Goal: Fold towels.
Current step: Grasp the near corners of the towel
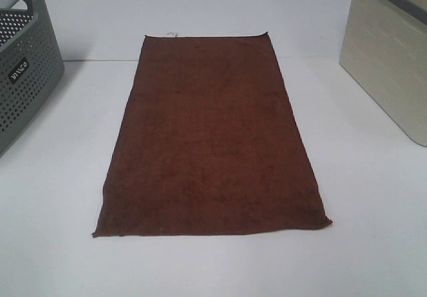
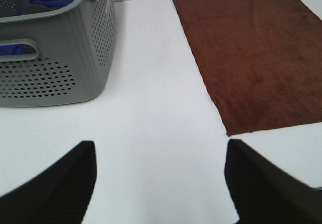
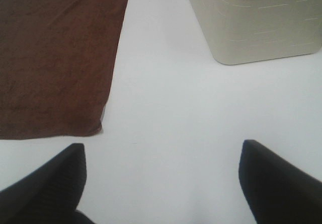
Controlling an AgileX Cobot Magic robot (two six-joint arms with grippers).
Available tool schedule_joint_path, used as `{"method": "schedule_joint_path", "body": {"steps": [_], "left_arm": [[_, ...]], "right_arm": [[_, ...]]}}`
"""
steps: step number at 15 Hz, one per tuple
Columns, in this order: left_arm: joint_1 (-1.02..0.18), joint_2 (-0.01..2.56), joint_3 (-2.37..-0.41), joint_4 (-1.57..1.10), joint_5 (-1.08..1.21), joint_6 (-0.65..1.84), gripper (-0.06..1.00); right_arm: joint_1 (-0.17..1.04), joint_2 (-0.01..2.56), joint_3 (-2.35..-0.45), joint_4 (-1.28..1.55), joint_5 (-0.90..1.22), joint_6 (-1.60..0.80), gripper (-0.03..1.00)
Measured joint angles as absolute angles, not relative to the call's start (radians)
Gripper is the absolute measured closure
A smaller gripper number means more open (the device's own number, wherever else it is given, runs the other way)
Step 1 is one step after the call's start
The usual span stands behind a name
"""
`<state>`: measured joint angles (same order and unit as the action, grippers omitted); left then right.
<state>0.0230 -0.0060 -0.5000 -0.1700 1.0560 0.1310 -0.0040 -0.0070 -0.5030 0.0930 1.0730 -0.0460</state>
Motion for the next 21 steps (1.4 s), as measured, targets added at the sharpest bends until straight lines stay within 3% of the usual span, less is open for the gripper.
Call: {"method": "schedule_joint_path", "body": {"steps": [21], "left_arm": [[0.023, -0.006, -0.5, -0.17, 1.056, 0.131, 0.26]], "right_arm": [[-0.004, -0.007, -0.503, 0.093, 1.073, -0.046, 0.19]]}}
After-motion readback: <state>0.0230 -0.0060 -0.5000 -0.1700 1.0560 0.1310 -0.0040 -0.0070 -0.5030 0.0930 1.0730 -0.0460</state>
